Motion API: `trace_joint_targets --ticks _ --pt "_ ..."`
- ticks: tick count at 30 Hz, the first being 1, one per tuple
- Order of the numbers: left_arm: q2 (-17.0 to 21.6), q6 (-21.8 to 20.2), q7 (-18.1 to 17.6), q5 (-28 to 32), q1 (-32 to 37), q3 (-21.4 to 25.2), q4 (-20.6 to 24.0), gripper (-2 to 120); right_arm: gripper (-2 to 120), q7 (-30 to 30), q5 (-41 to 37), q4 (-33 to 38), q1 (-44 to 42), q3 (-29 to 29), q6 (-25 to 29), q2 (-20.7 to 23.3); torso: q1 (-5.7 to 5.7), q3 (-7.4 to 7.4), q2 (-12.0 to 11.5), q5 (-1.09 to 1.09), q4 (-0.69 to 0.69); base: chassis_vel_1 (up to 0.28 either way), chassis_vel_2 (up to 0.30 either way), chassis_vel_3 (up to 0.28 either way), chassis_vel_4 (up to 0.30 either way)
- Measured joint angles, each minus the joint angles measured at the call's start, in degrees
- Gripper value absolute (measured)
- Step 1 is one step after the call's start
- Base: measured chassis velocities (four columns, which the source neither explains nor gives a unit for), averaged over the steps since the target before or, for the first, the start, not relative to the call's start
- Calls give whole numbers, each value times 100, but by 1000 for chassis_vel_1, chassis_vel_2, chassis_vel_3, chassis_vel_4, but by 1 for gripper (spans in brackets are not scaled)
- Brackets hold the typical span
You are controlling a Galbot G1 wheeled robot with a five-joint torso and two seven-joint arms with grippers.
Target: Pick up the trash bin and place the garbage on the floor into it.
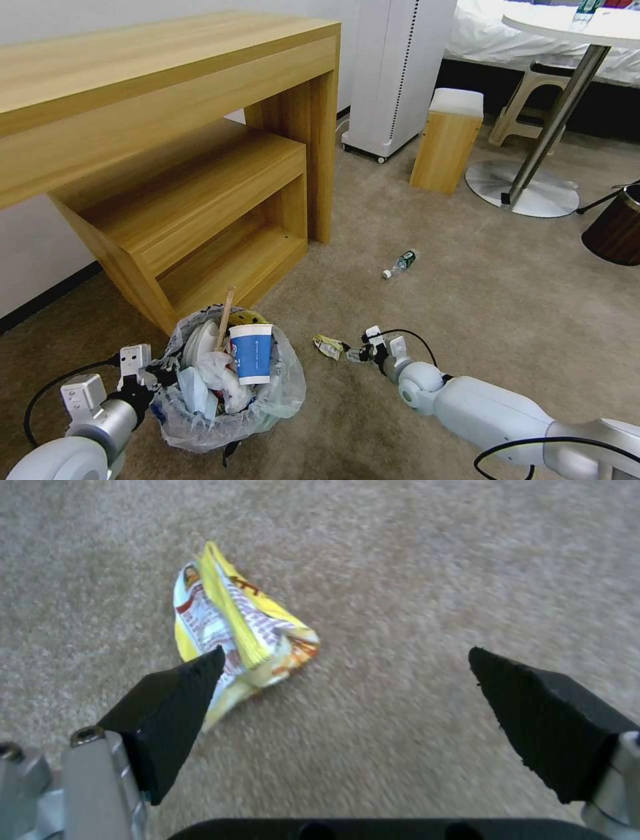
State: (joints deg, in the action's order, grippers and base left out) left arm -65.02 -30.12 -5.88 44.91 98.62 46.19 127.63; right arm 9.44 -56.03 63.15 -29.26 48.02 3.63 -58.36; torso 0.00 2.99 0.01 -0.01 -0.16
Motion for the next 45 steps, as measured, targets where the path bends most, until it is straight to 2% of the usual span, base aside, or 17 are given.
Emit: trace_joint_targets --ticks 1,4,10,12,16,19,20,23,24,27,28,32,37,39,41,42,45 --pt "0 0 0 0 0 0 0 1 92 0 0 0 0 0 0 0 0 0 0 0 0 0 0 0 0" --pt "7 0 7 1 11 0 3 1 88 -206 197 -596 111 166 205 -471 0 0 0 0 0 0 0 0 0" --pt "-1 7 16 7 9 0 4 1 85 -357 307 -965 237 360 279 -861 0 0 -1 0 3 0 0 0 0" --pt "-8 17 24 21 9 0 5 1 79 -395 360 -1121 253 446 348 -1023 0 0 -1 0 0 0 0 0 0" --pt "-5 21 26 31 8 12 7 1 73 -395 362 -1170 252 475 349 -1089 0 0 0 0 2 0 0 0 0" --pt "-1 30 32 36 8 24 -10 1 58 -387 429 -1289 227 478 351 -1092 0 0 0 0 0 0 0 0 0" --pt "-1 30 32 36 8 24 -10 1 58 -387 429 -1289 227 478 351 -1092 0 0 0 0 0 0 0 0 0" --pt "-2 44 38 32 -14 11 -57 1 43 -386 442 -1307 187 405 358 -999 0 0 0 0 2 0 0 0 0" --pt "-2 44 38 32 -14 11 -57 1 43 -386 442 -1307 187 405 358 -999 0 0 0 0 2 0 0 0 0" --pt "-2 45 39 31 -52 -14 -72 1 30 -386 467 -1293 128 339 388 -871 0 0 0 1 0 0 0 0 0" --pt "-2 45 39 31 -52 -14 -72 1 30 -386 467 -1293 128 339 388 -871 0 0 0 1 0 0 0 0 0" --pt "-3 45 37 29 -65 -39 -80 1 12 -403 516 -1299 86 285 428 -760 0 0 0 1 1 0 0 0 0" --pt "-8 45 35 23 -58 -39 -80 1 3 -420 530 -1247 62 227 494 -684 0 0 -1 1 1 0 0 0 0" --pt "-3 45 35 20 -46 -21 -91 1 0 -514 348 -834 58 86 621 -404 0 0 0 3 3 0 0 0 0" --pt "13 45 33 16 -46 2 -122 1 0 -601 124 -330 70 -31 755 -78 0 0 0 -1 -1 0 0 0 0" --pt "13 45 33 16 -46 2 -122 1 0 -601 124 -330 70 -31 755 -78 0 0 0 -1 -1 0 0 0 0" --pt "51 46 30 17 -28 35 -147 1 0 -889 -307 809 146 -259 1105 397 0 0 0 1 1 0 0 0 0"
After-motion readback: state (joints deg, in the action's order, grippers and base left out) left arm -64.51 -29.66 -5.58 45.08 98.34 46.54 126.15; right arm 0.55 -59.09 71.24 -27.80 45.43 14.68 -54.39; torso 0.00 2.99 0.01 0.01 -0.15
